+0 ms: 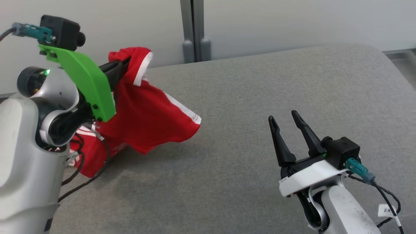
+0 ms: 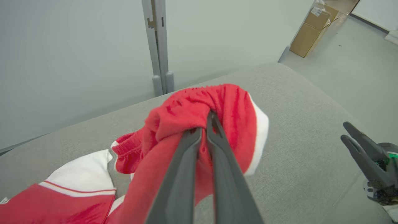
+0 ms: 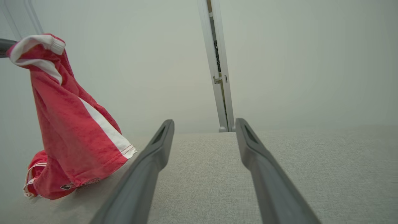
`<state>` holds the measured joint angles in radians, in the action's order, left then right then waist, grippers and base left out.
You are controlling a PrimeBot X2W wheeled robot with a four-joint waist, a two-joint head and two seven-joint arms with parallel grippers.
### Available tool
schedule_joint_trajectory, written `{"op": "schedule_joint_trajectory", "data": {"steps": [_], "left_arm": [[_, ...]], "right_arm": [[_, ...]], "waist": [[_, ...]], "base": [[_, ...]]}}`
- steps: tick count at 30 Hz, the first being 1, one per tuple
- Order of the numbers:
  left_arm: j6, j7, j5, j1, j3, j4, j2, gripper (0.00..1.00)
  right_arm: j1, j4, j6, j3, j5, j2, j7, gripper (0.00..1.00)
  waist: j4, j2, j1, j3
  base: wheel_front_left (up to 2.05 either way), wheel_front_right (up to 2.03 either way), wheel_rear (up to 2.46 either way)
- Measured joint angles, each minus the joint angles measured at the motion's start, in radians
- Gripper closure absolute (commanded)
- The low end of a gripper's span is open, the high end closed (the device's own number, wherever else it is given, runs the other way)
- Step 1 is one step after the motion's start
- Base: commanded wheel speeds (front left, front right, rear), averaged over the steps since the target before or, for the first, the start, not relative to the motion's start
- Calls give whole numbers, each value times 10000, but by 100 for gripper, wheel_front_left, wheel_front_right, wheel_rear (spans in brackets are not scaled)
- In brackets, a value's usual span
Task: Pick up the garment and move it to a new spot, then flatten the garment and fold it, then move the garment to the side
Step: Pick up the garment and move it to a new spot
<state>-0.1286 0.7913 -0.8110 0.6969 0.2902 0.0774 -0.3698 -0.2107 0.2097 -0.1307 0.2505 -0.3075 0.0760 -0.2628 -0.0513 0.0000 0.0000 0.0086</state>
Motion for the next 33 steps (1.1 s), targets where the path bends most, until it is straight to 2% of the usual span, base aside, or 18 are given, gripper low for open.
{"op": "schedule_joint_trajectory", "data": {"steps": [5,11,15,20,21,22,26,33], "left_arm": [[8,-1053,585,524,244,-119,558,100],[8,-2823,867,462,533,711,1542,100],[10,-4721,1390,-275,775,2115,2293,100],[8,-6830,1825,-856,1570,4828,3024,100],[8,-7020,1873,-863,1735,5290,3074,28],[8,-7208,1881,-862,1967,5804,3133,0],[8,-8015,1659,-652,2690,6717,3193,0],[0,-9074,1047,-87,3505,6311,3187,0]], "right_arm": [[-92,-58,0,-27,0,6,0,0],[-265,-121,0,35,-77,-10,-2,0],[-279,-105,0,105,-113,-25,0,0],[-448,-65,0,272,-171,-23,0,0],[-457,-56,0,290,-174,-15,0,0],[-467,-44,0,301,-182,-4,0,0],[-522,-19,0,276,-184,94,-2,0],[-354,2,0,79,-182,180,0,0]], "waist": [[-624,0,0,132],[-1449,0,0,456],[-1952,0,0,754],[-2404,0,0,1186],[-2463,0,0,1246],[-2525,0,0,1313],[-2575,0,0,1461],[-2082,0,0,1369]], "base": [[0,0,0],[0,0,0],[0,0,0],[0,0,0],[0,0,0],[0,0,0],[0,0,0],[0,0,0]]}}
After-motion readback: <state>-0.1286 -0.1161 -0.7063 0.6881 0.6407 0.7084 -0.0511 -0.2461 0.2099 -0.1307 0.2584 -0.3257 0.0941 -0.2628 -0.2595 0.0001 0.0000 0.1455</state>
